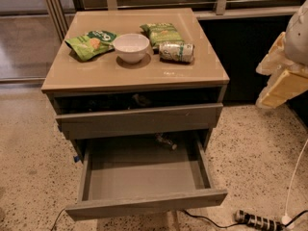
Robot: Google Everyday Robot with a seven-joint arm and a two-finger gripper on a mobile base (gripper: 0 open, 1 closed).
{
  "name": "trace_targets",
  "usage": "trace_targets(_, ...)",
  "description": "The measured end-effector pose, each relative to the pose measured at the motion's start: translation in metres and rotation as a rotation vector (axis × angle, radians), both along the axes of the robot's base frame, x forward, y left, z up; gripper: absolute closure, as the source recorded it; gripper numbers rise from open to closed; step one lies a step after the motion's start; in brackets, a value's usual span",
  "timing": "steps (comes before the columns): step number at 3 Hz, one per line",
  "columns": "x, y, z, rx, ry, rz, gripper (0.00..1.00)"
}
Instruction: Close middle drawer
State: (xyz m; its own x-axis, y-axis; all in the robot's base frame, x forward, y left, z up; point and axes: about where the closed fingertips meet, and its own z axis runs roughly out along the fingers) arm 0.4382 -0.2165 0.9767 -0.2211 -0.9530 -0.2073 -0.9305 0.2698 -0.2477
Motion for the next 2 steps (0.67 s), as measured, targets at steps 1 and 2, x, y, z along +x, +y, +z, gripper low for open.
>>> trace_targets(1, 0.0, 0.0, 0.0, 0.0, 0.0, 0.0, 0.68)
trace_targets(2, 0.0, 0.0, 0.0, 0.0, 0.0, 0.0, 0.99)
